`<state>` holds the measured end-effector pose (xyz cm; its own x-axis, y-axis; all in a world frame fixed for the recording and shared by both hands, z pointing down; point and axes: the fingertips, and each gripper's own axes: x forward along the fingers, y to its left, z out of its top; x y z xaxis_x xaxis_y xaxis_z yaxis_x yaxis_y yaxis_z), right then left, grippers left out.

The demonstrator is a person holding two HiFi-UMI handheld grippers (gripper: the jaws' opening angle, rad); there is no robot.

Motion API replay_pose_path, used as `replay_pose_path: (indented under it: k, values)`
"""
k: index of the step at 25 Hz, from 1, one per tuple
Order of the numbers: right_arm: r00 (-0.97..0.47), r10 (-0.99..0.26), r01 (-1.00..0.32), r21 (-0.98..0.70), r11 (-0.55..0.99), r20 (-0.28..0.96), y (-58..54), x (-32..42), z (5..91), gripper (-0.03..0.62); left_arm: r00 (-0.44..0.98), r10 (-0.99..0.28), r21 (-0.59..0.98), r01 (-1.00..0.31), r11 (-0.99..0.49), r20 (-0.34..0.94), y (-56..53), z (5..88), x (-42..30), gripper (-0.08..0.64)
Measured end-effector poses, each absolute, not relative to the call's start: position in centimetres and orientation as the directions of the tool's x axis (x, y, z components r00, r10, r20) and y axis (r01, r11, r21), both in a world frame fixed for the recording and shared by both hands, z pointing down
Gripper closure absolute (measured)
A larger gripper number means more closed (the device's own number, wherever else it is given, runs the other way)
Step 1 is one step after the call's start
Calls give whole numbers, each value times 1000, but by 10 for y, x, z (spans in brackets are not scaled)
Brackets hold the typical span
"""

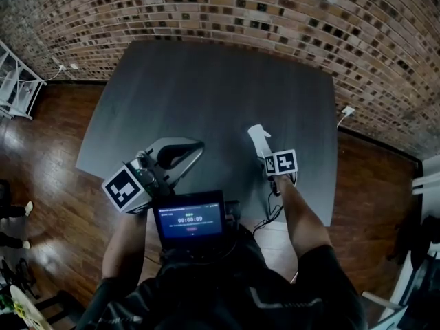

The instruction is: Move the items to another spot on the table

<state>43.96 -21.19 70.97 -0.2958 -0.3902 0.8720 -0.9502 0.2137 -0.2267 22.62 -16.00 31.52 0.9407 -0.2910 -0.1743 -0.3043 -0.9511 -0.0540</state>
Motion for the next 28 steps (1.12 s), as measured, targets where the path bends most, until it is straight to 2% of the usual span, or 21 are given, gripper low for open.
replay_pose_path:
  k: [14, 19, 28]
  values:
    - [-344, -405, -934, -267, 237, 847, -219, 440, 711, 301, 937, -310, -62, -323, -944, -161, -163, 319, 236, 565]
    - [-327, -447, -942, -247, 229, 833, -223, 442, 699, 270, 938, -307, -64, -320, -945, -161, -160, 315, 236, 565]
    - [-293, -588, -956, -226, 187, 754, -226, 454, 646, 270, 946, -282, -59, -295, -954, -160, -156, 308, 242, 565]
